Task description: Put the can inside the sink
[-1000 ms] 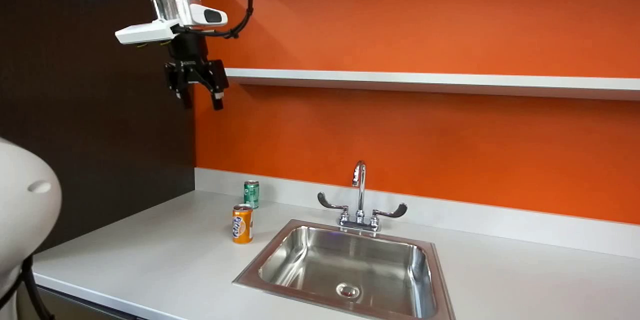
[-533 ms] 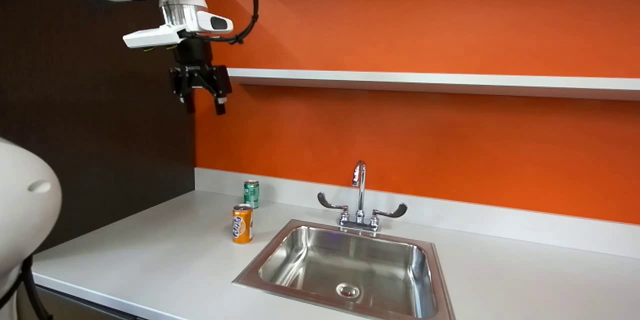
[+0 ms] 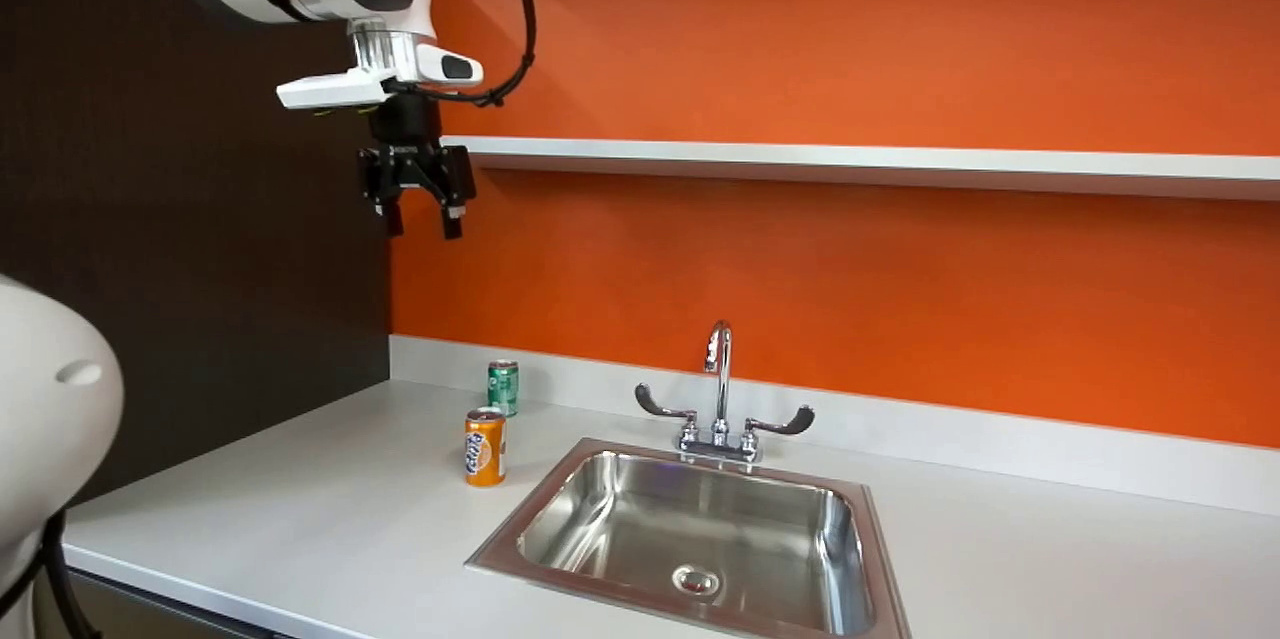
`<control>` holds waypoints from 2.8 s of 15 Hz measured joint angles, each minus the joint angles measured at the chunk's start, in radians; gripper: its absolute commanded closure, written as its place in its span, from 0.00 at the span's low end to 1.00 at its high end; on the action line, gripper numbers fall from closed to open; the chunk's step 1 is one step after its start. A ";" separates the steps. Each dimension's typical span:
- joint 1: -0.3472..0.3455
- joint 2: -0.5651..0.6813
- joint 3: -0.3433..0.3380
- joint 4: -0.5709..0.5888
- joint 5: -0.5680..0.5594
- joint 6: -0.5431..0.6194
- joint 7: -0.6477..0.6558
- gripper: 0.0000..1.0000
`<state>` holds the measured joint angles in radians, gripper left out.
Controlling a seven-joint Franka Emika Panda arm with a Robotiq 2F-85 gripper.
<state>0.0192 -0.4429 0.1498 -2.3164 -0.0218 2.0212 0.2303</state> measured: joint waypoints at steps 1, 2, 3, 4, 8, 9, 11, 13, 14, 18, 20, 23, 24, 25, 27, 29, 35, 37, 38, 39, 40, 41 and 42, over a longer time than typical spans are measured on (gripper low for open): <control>0.000 0.020 -0.003 0.009 0.000 0.000 0.000 0.00; 0.000 0.040 -0.005 0.017 0.000 0.000 0.000 0.00; 0.000 0.062 -0.007 0.026 0.000 0.000 0.000 0.00; 0.000 0.083 -0.009 0.034 0.000 0.000 0.000 0.00; 0.000 0.171 -0.010 0.072 0.000 0.002 0.000 0.00; 0.001 0.193 -0.010 0.082 0.000 0.002 0.000 0.00; 0.002 0.238 -0.010 0.104 0.000 0.007 0.000 0.00; 0.006 0.279 -0.013 0.121 0.000 0.017 0.000 0.00; 0.008 0.299 -0.015 0.128 0.000 0.024 0.000 0.00; 0.011 0.363 -0.018 0.135 0.001 0.068 -0.001 0.00; 0.013 0.394 -0.019 0.134 0.003 0.091 -0.001 0.00; 0.016 0.443 -0.025 0.134 0.004 0.126 -0.001 0.00; 0.018 0.458 -0.028 0.134 0.004 0.139 -0.001 0.00; 0.018 0.472 -0.032 0.134 0.005 0.153 -0.001 0.00; 0.018 0.497 -0.038 0.134 0.005 0.182 -0.001 0.00; 0.018 0.521 -0.046 0.134 0.008 0.213 -0.001 0.00; 0.018 0.603 -0.061 0.134 0.036 0.305 -0.006 0.00; 0.018 0.632 -0.063 0.135 0.042 0.331 -0.006 0.00; 0.018 0.646 -0.065 0.135 0.044 0.342 -0.006 0.00; 0.018 0.659 -0.067 0.136 0.045 0.352 -0.006 0.00; 0.018 0.672 -0.070 0.138 0.046 0.362 -0.006 0.00; 0.018 0.682 -0.073 0.140 0.046 0.370 -0.006 0.00; 0.018 0.692 -0.076 0.142 0.047 0.376 -0.006 0.00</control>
<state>0.0375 0.2492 0.0742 -2.1745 0.0248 2.3968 0.2242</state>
